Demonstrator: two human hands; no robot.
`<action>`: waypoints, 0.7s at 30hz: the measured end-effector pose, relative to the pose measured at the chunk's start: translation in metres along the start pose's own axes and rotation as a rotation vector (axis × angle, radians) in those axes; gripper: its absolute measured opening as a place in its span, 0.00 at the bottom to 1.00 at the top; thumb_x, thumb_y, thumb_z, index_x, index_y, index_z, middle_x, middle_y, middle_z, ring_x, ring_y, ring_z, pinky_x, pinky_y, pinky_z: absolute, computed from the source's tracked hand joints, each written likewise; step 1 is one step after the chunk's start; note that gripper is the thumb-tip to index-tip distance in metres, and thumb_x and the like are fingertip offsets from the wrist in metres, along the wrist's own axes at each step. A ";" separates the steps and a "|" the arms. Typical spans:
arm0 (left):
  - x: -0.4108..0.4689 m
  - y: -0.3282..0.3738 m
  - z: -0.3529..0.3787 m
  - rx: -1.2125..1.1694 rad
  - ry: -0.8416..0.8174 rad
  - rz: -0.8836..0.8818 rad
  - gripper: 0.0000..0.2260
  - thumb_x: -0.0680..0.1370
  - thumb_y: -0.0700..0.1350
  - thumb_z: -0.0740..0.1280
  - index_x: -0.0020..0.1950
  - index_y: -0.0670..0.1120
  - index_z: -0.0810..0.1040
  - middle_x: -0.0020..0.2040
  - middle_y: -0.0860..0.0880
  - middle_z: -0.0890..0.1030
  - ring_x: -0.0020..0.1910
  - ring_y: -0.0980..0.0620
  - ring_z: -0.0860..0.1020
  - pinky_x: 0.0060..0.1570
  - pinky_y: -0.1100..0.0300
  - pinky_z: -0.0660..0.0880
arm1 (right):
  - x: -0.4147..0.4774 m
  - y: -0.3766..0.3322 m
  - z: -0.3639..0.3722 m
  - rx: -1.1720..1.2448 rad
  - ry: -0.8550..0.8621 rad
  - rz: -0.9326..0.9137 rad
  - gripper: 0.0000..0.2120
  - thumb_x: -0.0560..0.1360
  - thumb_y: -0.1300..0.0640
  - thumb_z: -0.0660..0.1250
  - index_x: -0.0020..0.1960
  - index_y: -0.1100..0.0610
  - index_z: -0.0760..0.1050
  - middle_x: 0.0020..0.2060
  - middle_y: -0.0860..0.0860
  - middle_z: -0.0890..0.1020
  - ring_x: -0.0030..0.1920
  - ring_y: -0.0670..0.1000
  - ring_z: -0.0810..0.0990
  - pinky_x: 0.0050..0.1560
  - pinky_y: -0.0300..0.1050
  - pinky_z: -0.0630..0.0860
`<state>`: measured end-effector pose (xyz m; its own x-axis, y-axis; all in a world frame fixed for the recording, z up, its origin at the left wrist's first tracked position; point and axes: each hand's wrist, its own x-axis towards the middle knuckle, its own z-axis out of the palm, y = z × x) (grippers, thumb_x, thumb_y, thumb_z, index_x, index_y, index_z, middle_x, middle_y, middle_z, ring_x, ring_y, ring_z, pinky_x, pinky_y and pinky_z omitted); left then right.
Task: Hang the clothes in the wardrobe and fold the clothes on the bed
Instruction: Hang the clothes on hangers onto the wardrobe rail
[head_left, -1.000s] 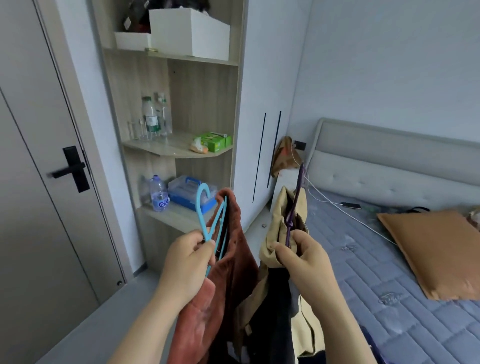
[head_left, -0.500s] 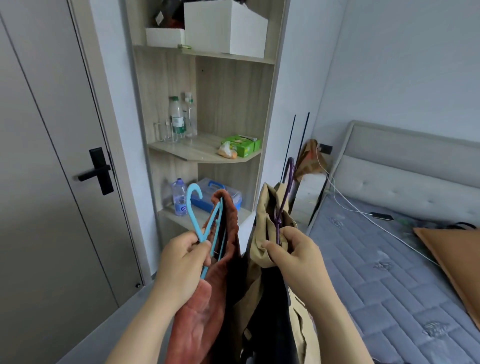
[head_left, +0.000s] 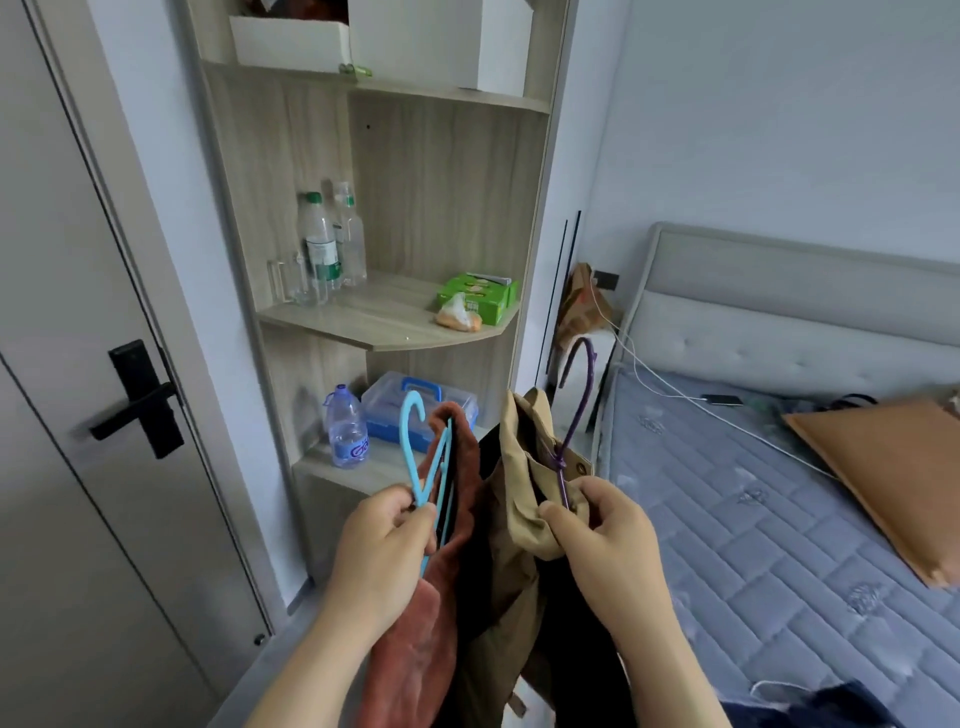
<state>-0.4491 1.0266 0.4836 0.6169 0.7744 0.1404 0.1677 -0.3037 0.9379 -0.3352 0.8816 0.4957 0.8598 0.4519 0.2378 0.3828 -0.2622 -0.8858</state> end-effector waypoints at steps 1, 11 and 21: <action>0.007 -0.007 -0.006 -0.008 -0.020 -0.009 0.13 0.77 0.38 0.64 0.32 0.37 0.71 0.24 0.49 0.73 0.23 0.57 0.68 0.25 0.68 0.64 | 0.002 -0.005 0.009 -0.018 0.024 0.001 0.09 0.71 0.60 0.70 0.35 0.61 0.72 0.25 0.46 0.69 0.26 0.43 0.66 0.28 0.33 0.65; 0.066 -0.032 -0.022 -0.098 -0.081 -0.009 0.13 0.78 0.38 0.64 0.33 0.39 0.72 0.25 0.48 0.75 0.24 0.55 0.70 0.26 0.68 0.66 | 0.027 -0.016 0.055 -0.044 0.070 0.010 0.10 0.71 0.61 0.69 0.36 0.65 0.71 0.25 0.46 0.65 0.27 0.44 0.63 0.28 0.34 0.63; 0.144 -0.026 0.012 -0.070 -0.113 0.053 0.13 0.78 0.39 0.63 0.33 0.46 0.74 0.24 0.50 0.74 0.24 0.58 0.69 0.27 0.67 0.67 | 0.105 0.002 0.064 0.019 0.088 0.013 0.12 0.70 0.63 0.69 0.36 0.67 0.67 0.25 0.47 0.64 0.27 0.44 0.61 0.27 0.36 0.60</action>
<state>-0.3555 1.1390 0.4757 0.7068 0.6896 0.1577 0.0808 -0.3001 0.9505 -0.2657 0.9830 0.4929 0.8914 0.3719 0.2589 0.3652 -0.2512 -0.8964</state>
